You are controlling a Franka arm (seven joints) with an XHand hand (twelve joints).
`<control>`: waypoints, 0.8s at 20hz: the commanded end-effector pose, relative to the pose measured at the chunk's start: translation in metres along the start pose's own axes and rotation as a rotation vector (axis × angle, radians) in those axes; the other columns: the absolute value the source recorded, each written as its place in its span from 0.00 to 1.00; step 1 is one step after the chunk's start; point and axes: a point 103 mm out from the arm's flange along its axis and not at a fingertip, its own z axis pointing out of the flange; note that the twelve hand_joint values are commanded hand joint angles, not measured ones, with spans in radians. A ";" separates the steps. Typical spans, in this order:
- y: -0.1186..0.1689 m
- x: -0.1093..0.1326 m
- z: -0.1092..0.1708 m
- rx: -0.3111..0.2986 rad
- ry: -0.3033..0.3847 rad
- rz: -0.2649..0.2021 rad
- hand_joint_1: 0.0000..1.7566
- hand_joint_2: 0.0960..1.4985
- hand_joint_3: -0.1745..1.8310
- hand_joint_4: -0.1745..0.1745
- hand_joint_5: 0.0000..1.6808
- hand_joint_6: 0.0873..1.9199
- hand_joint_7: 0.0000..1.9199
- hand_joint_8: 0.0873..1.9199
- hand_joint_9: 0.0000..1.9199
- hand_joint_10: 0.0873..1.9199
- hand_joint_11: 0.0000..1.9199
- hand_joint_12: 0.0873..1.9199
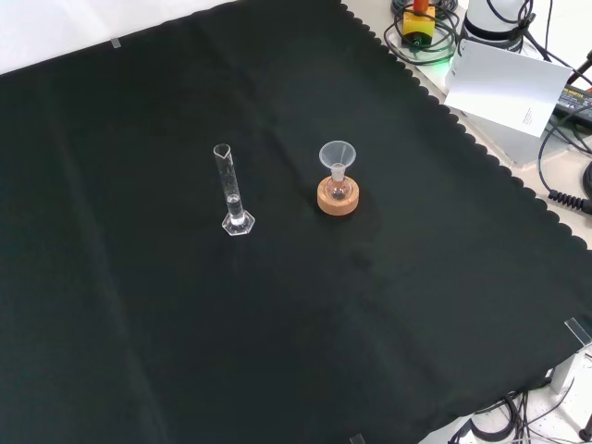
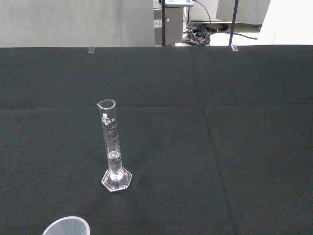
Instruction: Pick up the graduated cylinder.
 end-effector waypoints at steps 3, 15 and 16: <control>0.000 -0.004 0.000 -0.009 -0.003 0.001 0.04 0.92 0.09 0.45 0.14 0.00 0.00 0.22 0.24 0.00 0.05 0.69; 0.018 -0.024 0.026 0.024 0.014 0.051 0.03 0.93 0.09 0.46 0.15 0.00 0.00 0.22 0.24 0.00 0.05 0.69; 0.022 -0.026 0.030 0.028 0.018 0.057 0.03 0.93 0.09 0.46 0.15 0.00 0.00 0.22 0.25 0.00 0.05 0.69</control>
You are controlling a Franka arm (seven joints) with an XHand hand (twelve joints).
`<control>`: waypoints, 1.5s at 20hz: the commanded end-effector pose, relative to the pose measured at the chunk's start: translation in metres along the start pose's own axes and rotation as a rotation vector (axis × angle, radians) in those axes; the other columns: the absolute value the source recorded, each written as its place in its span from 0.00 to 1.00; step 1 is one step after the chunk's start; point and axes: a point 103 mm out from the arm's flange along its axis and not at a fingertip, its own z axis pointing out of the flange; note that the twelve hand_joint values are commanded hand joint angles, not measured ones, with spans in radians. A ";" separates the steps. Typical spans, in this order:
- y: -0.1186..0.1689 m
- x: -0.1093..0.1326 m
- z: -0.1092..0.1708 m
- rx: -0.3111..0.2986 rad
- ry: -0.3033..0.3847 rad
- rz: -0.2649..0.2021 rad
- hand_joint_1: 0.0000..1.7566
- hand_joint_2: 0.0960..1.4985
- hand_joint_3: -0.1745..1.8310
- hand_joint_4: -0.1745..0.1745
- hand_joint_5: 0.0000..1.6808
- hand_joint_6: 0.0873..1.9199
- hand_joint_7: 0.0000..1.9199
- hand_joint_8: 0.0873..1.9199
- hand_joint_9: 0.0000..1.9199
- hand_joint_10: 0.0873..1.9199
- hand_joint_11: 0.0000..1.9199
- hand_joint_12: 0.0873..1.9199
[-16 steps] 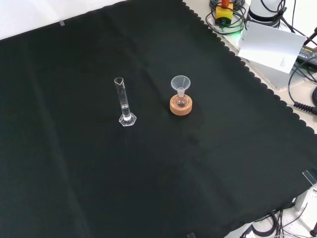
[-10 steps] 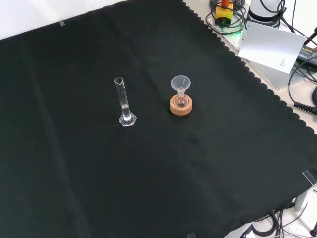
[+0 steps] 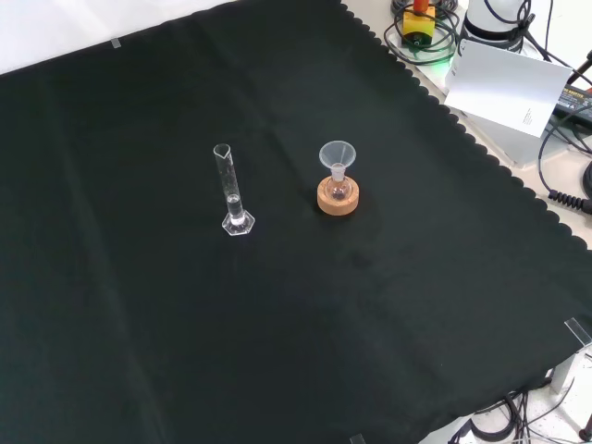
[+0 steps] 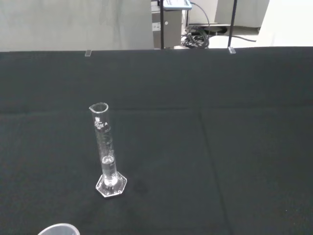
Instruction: Pick up the graduated cylinder.
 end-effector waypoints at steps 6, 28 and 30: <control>0.040 -0.027 0.061 0.054 0.031 0.044 0.07 0.91 0.09 0.45 0.15 0.00 0.01 0.22 0.25 0.00 0.05 0.69; 0.168 -0.011 0.234 0.089 0.276 -0.130 0.25 0.81 0.04 0.40 0.17 0.00 0.05 0.26 0.28 0.02 0.08 0.70; 0.172 -0.006 0.247 0.092 0.285 -0.154 0.28 0.80 0.02 0.38 0.18 0.00 0.07 0.29 0.27 0.13 0.10 0.70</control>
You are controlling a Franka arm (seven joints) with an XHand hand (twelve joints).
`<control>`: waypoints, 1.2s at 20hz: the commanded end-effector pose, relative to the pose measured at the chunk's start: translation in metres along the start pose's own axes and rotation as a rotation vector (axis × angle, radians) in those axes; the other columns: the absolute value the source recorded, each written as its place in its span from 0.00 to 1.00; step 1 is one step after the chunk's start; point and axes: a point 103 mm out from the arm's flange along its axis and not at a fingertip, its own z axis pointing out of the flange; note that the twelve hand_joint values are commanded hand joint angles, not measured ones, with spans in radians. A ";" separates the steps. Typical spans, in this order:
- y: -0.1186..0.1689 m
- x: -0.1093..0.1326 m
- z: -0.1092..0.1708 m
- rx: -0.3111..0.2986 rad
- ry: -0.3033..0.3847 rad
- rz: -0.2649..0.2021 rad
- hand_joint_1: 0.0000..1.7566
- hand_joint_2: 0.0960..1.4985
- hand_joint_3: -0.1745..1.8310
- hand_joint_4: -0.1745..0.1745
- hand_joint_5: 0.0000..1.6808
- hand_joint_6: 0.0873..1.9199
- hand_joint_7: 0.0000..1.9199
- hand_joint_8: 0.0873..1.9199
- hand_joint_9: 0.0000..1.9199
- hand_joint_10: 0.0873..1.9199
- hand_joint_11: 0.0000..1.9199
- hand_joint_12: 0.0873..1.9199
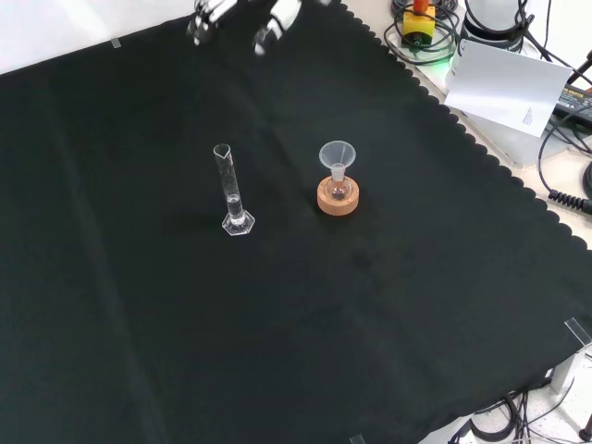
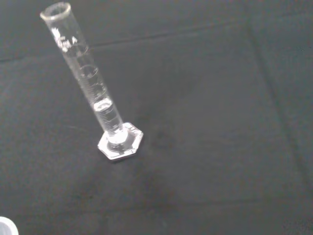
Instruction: Pick up the graduated cylinder.
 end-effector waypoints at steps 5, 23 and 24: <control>0.056 0.009 0.067 -0.016 0.119 -0.107 0.33 0.77 0.00 0.37 0.20 0.00 0.09 0.31 0.23 0.28 0.11 0.69; 0.083 0.008 0.128 0.005 0.307 -0.182 0.47 0.70 0.00 0.37 0.23 0.00 0.10 0.31 0.22 0.30 0.10 0.70; 0.084 0.008 0.130 0.003 0.319 -0.192 0.48 0.70 0.00 0.37 0.23 0.00 0.10 0.31 0.21 0.30 0.11 0.70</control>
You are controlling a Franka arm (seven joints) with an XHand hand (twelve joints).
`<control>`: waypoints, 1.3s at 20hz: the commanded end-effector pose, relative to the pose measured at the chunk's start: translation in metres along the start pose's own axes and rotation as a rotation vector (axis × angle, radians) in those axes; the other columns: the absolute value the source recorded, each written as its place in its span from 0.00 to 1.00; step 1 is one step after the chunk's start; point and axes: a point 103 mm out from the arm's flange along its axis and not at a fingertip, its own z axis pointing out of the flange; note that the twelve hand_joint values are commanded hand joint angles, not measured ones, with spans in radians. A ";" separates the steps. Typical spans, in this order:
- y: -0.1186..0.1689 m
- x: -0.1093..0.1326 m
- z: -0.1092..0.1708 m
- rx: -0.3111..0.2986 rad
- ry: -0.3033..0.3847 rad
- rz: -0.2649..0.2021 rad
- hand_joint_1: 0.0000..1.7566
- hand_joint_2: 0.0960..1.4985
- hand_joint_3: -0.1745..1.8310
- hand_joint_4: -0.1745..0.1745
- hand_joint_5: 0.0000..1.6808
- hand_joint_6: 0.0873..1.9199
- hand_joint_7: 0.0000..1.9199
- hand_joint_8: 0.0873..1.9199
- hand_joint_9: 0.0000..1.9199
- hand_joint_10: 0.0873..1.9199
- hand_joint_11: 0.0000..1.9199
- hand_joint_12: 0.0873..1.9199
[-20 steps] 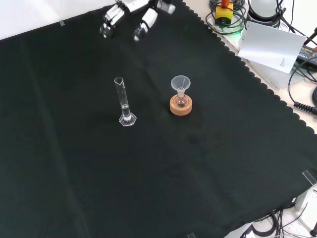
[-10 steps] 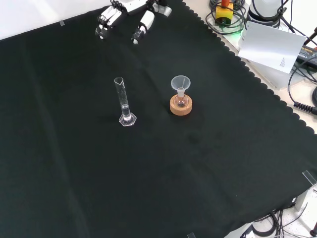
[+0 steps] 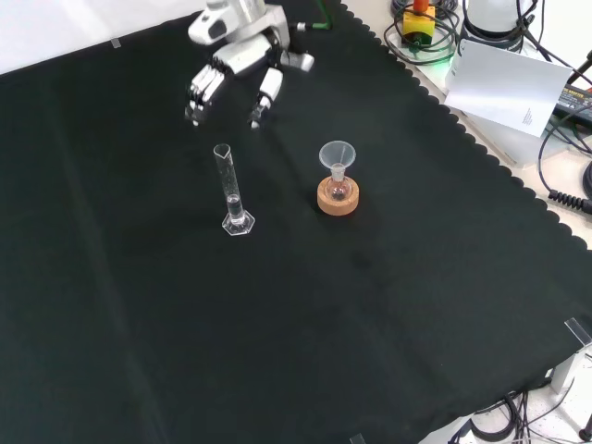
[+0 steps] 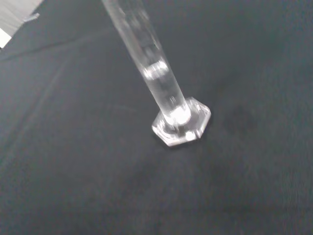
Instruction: Pick up the graduated cylinder.
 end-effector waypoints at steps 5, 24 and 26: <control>0.027 -0.015 0.044 -0.047 0.215 -0.114 0.50 0.68 0.00 0.35 0.21 0.00 0.10 0.31 0.22 0.30 0.13 0.69; 0.060 0.003 0.079 -0.127 0.533 -0.349 0.58 0.64 0.00 0.40 0.33 0.00 0.23 0.29 0.34 0.24 0.22 0.65; 0.063 0.006 0.081 -0.131 0.552 -0.365 0.58 0.64 0.00 0.40 0.33 0.00 0.24 0.29 0.35 0.24 0.22 0.65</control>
